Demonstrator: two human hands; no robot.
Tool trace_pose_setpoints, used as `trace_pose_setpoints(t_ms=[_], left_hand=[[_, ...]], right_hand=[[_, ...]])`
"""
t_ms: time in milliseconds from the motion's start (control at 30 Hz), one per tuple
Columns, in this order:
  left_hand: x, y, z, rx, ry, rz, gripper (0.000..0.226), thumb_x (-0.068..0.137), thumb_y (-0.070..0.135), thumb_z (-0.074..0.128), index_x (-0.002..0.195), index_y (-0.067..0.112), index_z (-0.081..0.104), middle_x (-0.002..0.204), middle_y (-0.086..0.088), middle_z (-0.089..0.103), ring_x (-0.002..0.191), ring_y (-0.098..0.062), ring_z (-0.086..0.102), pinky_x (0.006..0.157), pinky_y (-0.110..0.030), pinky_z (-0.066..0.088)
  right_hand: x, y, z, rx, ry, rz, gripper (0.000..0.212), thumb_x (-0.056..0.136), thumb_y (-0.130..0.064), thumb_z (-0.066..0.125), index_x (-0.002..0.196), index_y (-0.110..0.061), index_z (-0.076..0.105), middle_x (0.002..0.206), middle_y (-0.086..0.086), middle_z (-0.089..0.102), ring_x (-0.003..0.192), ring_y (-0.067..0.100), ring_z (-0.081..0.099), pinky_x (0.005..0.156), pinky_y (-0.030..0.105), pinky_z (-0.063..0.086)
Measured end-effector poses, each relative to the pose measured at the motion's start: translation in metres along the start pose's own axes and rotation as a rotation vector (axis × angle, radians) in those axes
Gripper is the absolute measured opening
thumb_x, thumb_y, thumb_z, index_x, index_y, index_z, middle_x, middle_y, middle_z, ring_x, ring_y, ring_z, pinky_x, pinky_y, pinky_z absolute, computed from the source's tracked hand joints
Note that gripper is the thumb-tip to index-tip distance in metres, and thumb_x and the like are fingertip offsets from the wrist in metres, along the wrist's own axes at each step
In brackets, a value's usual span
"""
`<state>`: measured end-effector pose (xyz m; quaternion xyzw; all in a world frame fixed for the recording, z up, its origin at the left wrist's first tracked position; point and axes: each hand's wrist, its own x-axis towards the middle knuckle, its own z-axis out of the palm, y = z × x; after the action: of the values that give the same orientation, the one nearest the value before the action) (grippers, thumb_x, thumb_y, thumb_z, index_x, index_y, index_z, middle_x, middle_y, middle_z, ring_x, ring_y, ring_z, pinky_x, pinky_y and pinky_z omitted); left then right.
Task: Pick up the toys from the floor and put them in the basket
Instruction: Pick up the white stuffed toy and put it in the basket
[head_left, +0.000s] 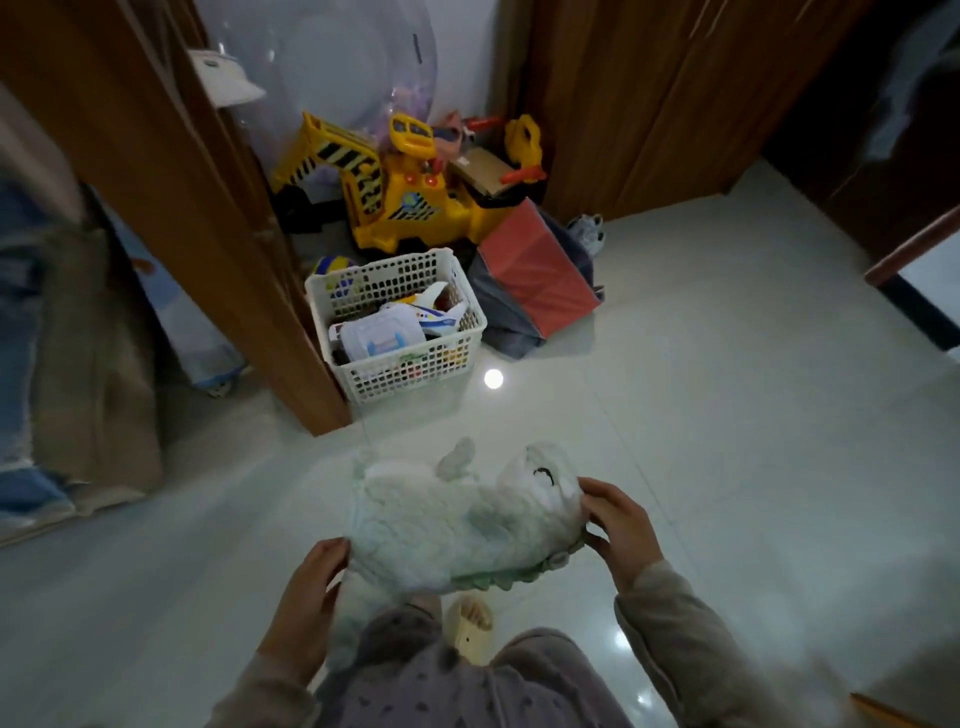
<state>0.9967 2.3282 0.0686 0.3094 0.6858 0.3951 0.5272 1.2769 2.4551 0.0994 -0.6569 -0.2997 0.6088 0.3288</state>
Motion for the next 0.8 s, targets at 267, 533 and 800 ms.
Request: trace_pose_setpoints(t_ms=[267,533,800], left_hand=[[0.083,0.031,0.012,-0.290,0.171,-0.287,0.017,0.097,0.020,0.039,0.100,0.015,0.054,0.094,-0.001,0.057,0.081,-0.010,0.054,0.064,-0.024,0.053],[0.200,0.098,-0.022,-0.270,0.250,-0.242,0.017,0.096,0.002,0.039,0.097,0.001,0.056,0.096,-0.012,0.057,0.079,-0.012,0.056,0.063,-0.013,0.052],[0.291,0.155,-0.050,-0.404,0.213,-0.365,0.015,0.093,0.014,0.047,0.087,0.013,0.061,0.084,-0.006,0.063,0.076,-0.018,0.058,0.063,-0.030,0.047]], right_hand=[[0.097,-0.059,0.045,-0.045,-0.062,-0.003,0.023,0.089,0.001,0.050,0.084,-0.014,0.066,0.093,0.010,0.062,0.087,0.023,0.056,0.064,0.029,0.049],[0.189,-0.122,0.106,-0.051,-0.101,0.027,0.015,0.092,-0.001,0.049,0.100,-0.003,0.061,0.101,0.015,0.060,0.088,0.028,0.055,0.063,0.031,0.050],[0.256,-0.182,0.154,-0.027,-0.090,0.035,0.017,0.090,0.002,0.049,0.099,-0.006,0.061,0.088,0.011,0.060,0.075,0.020,0.056,0.059,0.030,0.047]])
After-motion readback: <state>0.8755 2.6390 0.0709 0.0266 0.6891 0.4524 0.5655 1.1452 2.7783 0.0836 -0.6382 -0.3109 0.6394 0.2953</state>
